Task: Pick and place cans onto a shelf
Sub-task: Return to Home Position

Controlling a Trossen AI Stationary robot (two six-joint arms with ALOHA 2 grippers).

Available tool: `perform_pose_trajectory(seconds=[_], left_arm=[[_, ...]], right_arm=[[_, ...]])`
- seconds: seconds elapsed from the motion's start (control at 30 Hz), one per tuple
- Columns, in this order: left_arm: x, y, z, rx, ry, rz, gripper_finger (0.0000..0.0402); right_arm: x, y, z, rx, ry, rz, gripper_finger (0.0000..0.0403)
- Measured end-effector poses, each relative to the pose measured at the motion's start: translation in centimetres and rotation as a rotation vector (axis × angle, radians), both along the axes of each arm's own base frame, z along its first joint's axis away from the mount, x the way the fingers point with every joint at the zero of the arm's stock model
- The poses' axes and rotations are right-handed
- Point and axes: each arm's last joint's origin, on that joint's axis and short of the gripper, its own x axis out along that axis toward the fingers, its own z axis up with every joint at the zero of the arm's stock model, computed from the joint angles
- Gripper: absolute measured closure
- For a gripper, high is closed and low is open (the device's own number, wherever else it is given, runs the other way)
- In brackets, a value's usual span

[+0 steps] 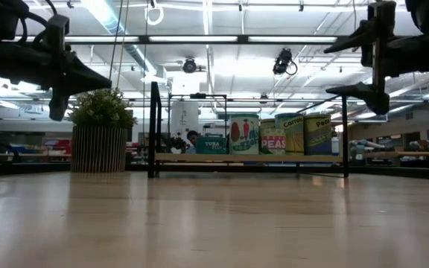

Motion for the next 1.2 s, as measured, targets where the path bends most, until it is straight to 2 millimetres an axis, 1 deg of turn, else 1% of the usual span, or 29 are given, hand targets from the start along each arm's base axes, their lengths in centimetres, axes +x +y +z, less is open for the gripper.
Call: perform_pose_trajectory(seconds=[0.13,0.23,0.4,0.63,0.77,0.9,0.97,1.03,1.07,1.17,1.2], left_arm=[[0.0,0.0,-0.2,-0.024,0.007,0.000,0.0395],[0.0,0.0,-0.2,-0.050,-0.001,-0.001,0.0398],[0.0,0.0,-0.4,-0.116,-0.006,0.000,0.0398],[-0.1,0.0,-0.9,-0.213,-0.001,0.013,0.0398],[-0.1,0.0,-0.9,-0.256,-0.022,0.016,0.0398],[-0.1,-0.2,-0.9,-0.254,-0.018,0.001,0.0399],[-0.1,-0.2,-0.9,-0.217,0.001,-0.003,0.0399],[-0.1,-0.2,-1.0,-0.156,0.033,-0.008,0.0396],[-0.1,-0.2,-1.0,-0.124,0.050,-0.012,0.0392],[-0.1,-0.2,-1.1,-0.034,0.112,-0.023,0.0379],[-0.1,-0.2,-1.1,0.020,0.143,-0.030,0.0375]], right_arm=[[-0.1,0.0,-1.3,0.007,-0.072,0.000,0.0055],[-0.4,0.0,-2.1,0.002,-0.160,0.001,0.0055],[-0.7,0.0,-1.7,-0.058,-0.211,0.002,0.0055],[-0.8,0.0,-2.0,-0.097,-0.171,0.012,0.0055],[-0.8,0.2,-2.1,-0.102,-0.160,0.062,0.0055],[-0.8,0.2,-2.1,-0.100,-0.154,0.061,0.0055],[-0.8,0.2,-2.2,-0.103,-0.150,0.060,0.0055],[-0.8,0.2,-2.2,-0.149,-0.137,0.061,0.0055],[-0.7,0.2,-2.2,-0.199,-0.121,0.062,0.0055],[-0.7,0.2,-2.4,-0.402,-0.055,0.066,0.0055],[-0.7,0.2,-2.4,-0.474,-0.034,0.069,0.0055]])
